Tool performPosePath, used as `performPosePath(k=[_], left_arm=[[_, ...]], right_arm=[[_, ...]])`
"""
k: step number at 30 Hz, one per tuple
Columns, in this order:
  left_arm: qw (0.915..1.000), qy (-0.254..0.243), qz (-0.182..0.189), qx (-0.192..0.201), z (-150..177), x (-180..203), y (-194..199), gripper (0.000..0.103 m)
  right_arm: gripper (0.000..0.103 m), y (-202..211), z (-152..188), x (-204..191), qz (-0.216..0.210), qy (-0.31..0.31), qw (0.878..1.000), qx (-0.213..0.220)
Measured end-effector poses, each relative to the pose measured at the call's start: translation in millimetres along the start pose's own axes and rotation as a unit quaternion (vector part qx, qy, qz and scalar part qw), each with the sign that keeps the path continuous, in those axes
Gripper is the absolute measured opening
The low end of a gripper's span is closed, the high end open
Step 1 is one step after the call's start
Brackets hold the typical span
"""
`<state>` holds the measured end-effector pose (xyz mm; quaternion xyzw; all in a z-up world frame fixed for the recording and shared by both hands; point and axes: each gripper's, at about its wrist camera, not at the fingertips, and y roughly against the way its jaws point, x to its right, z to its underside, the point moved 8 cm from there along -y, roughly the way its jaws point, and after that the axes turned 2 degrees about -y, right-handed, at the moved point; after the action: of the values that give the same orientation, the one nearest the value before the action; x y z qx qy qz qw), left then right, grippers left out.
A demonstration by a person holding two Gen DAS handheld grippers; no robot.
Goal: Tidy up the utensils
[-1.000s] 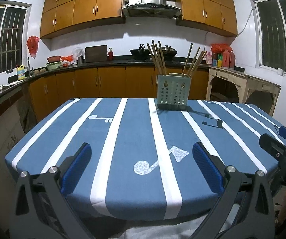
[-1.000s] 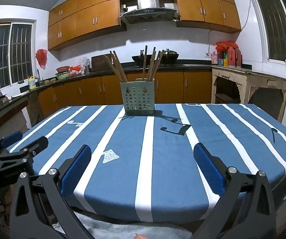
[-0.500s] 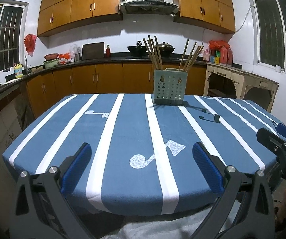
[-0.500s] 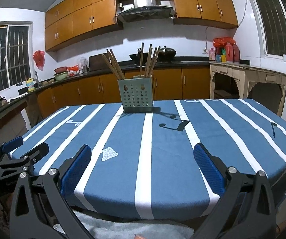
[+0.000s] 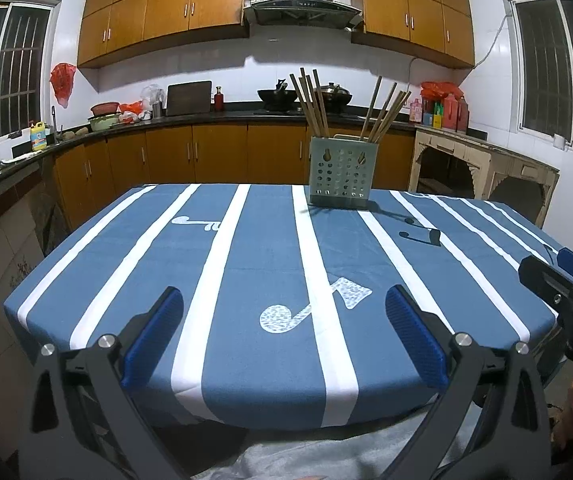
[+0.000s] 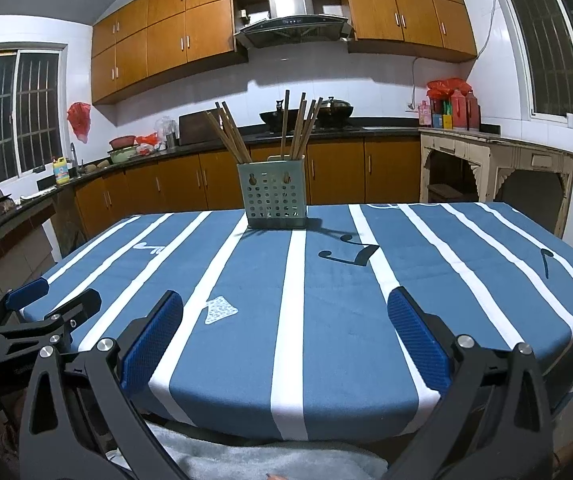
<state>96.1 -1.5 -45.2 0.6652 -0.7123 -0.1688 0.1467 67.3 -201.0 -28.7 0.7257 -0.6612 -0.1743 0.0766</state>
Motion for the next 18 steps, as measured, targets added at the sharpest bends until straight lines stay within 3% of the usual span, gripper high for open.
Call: performPosePath(k=[18], left_arm=[[1.0, -0.002, 0.0, 0.005, -2.2, 2.3, 5.6, 0.099]], right_arm=[[0.101, -0.2, 5.0, 1.4, 0.0, -0.01, 1.0, -0.012]])
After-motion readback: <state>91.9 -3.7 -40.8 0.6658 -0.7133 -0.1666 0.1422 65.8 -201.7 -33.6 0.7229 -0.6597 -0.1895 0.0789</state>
